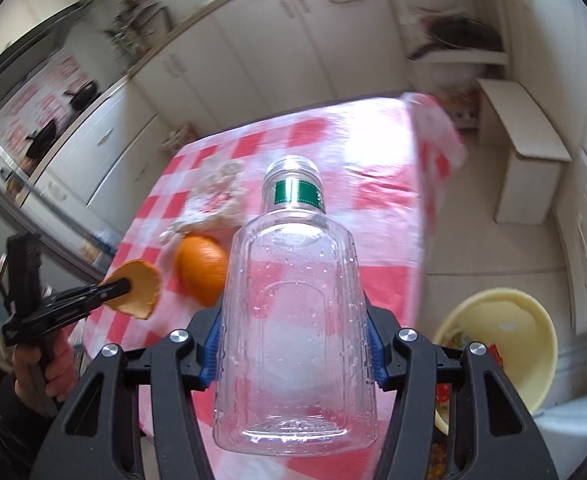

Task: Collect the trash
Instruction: 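Carry the bottle and peel to the yellow bucket and release both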

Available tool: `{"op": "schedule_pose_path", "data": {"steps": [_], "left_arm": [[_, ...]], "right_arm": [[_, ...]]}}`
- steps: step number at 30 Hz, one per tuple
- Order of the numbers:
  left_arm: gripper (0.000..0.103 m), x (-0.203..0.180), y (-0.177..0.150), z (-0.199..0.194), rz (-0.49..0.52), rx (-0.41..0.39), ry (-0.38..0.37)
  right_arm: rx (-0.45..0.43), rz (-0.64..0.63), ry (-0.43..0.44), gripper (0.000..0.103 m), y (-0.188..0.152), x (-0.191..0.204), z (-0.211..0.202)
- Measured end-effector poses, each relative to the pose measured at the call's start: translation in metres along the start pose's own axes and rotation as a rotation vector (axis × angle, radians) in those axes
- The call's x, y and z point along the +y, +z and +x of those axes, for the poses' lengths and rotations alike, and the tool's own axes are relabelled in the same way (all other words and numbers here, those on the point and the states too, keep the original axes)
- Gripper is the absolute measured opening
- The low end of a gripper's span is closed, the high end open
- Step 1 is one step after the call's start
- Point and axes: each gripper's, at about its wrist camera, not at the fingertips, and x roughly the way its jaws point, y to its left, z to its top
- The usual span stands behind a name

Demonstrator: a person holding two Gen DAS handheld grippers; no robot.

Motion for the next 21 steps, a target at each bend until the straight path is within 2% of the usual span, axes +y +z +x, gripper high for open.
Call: {"op": "schedule_pose_path", "data": {"steps": [4,7,13,15,18,21], "left_arm": [[0.007,-0.015,0.006,-0.011,-0.005,-0.044,-0.057],[0.007,-0.034,0.01,-0.016,0.01,-0.069,-0.101],[0.007,-0.069,0.01,-0.01,0.046,-0.073,-0.167],[0.007,-0.08,0.008,-0.007,0.066,-0.075,-0.174],[0.007,-0.092,0.005,-0.002,0.095,-0.071,-0.179],[0.007,-0.106,0.004,0.003,0.108,-0.059,-0.196]], "right_arm": [[0.019,0.147,-0.056,0.055,-0.011,-0.049,-0.004],[0.053,0.212,-0.127,0.055,-0.022,-0.08,-0.002],[0.136,0.332,-0.229,0.055,-0.042,-0.135,0.014],[0.157,0.366,-0.258,0.061,-0.044,-0.151,0.018],[0.108,0.432,-0.281,0.064,-0.041,-0.165,0.004],[-0.044,0.453,-0.227,0.064,-0.025,-0.156,-0.033]]}}
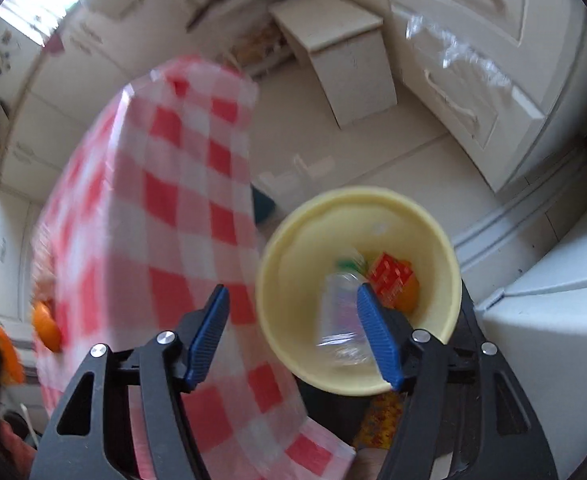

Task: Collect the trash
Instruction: 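Carry the bottle and peel to the yellow bucket and release both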

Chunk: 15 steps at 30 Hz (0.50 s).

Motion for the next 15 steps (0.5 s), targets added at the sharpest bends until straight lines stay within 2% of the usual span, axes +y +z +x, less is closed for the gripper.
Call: {"op": "schedule_pose_path", "data": {"steps": [1,3,5,9,12,15], "left_arm": [[0.007,-0.006,0.0,0.003,0.008,0.004,-0.002],[0.007,-0.027,0.0,0.013,0.021,0.025,-0.028],[0.007,-0.052,-0.001,0.029,0.039,0.049,-0.041],[0.007,-0.105,-0.003,0.075,0.043,0.121,-0.068],[0.007,-0.143,-0.01,0.122,0.046,0.204,-0.049],[0.007,-0.174,-0.018,0.162,0.063,0.281,-0.008]], "right_arm": [[-0.064,-0.007,0.039,0.065,0.005,0.008,-0.02],[-0.199,-0.029,0.108,0.074,0.01,0.024,-0.061],[-0.327,-0.071,0.149,0.078,0.009,0.039,-0.099],[-0.538,-0.183,0.164,0.087,0.003,0.06,-0.154],[-0.604,-0.234,0.121,0.088,0.004,0.07,-0.167],[-0.614,-0.224,0.107,0.088,0.009,0.062,-0.167]]}}
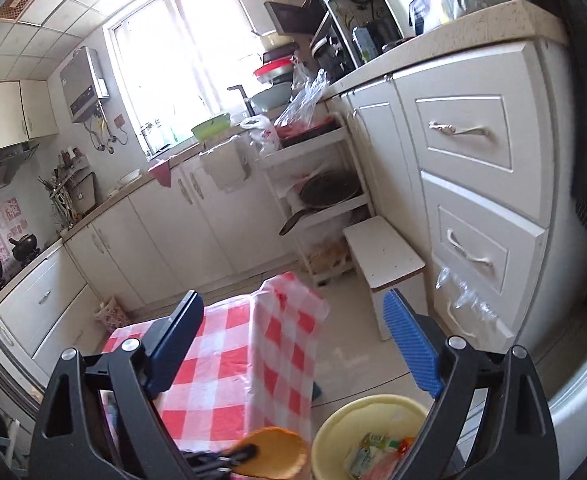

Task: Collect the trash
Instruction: 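Carry the bottle and peel to the yellow bucket and release both, then move both tools back over the table toward the whole orange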

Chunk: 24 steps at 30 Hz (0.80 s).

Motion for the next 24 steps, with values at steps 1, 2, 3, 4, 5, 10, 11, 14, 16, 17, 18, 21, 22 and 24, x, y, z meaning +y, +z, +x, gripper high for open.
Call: {"op": "schedule_pose_path", "data": {"steps": [1,2,3,4,5,10,11,14,16,17,18,21,22,24], "left_arm": [[0.008,-0.008,0.002,0.01,0.0,0.022,0.011],[0.01,-0.014,0.004,0.019,-0.002,0.041,0.023],[0.014,-0.022,0.007,0.03,-0.004,0.059,0.031],[0.018,-0.027,0.009,0.035,-0.001,0.068,0.027],[0.022,-0.033,0.012,0.039,0.005,0.073,0.027],[0.043,-0.044,0.013,0.024,0.053,0.022,0.061],[0.045,-0.044,0.01,0.016,0.073,0.004,0.084],[0.055,-0.038,0.008,-0.007,0.116,-0.047,0.139],[0.061,-0.029,0.002,-0.029,0.147,-0.093,0.192],[0.064,-0.023,-0.001,-0.039,0.158,-0.113,0.215],[0.067,-0.015,-0.005,-0.051,0.167,-0.137,0.243],[0.072,0.01,-0.013,-0.082,0.173,-0.191,0.315],[0.075,0.021,-0.015,-0.093,0.171,-0.212,0.343],[0.079,0.04,-0.019,-0.109,0.164,-0.244,0.388]], "right_arm": [[0.004,0.011,0.002,0.088,0.002,-0.005,0.003],[0.005,0.025,0.002,0.088,0.003,-0.009,0.005],[0.007,0.04,0.006,0.088,0.005,-0.013,0.006],[0.006,0.05,0.011,0.088,0.007,-0.015,0.007],[0.002,0.058,0.017,0.088,0.008,-0.018,0.006],[-0.011,0.065,0.04,0.088,0.013,-0.014,0.001],[-0.01,0.067,0.044,0.088,0.013,-0.013,0.001],[-0.009,0.067,0.059,0.088,0.013,-0.006,0.003],[-0.007,0.067,0.073,0.088,0.012,-0.001,0.005],[-0.002,0.063,0.079,0.088,0.012,0.003,0.007],[0.004,0.056,0.085,0.088,0.011,0.008,0.009],[0.028,0.023,0.102,0.088,0.006,0.026,0.018],[0.037,0.01,0.108,0.088,0.004,0.033,0.02],[0.055,-0.02,0.119,0.088,-0.001,0.048,0.026]]}}
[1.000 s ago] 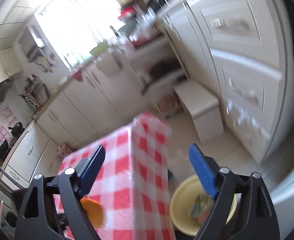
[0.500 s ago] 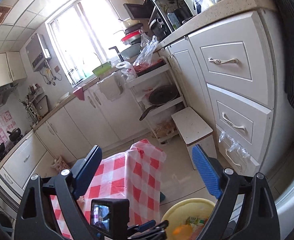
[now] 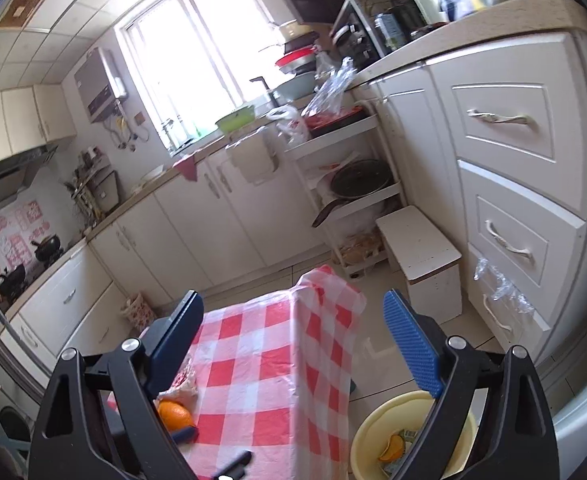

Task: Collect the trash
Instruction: 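Move both tools back over the table toward the whole orange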

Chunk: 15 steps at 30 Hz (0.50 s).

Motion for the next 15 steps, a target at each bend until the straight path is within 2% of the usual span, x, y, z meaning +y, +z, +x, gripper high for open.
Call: {"op": "schedule_pose_path", "data": {"steps": [4,10,12,15], "left_arm": [[0.082,0.042,-0.005,-0.009,-0.024,-0.033,0.067],[0.085,0.101,-0.023,-0.017,-0.081,-0.051,0.107],[0.085,0.127,-0.031,-0.015,-0.143,-0.038,0.097],[0.085,0.182,-0.039,-0.01,-0.314,0.018,0.064]], "right_arm": [[0.045,-0.052,0.027,0.088,-0.01,0.027,0.016],[0.103,-0.133,0.046,0.089,-0.025,0.065,0.04],[0.126,-0.156,0.052,0.089,-0.031,0.077,0.049],[0.184,-0.175,0.074,0.089,-0.042,0.095,0.069]]}}
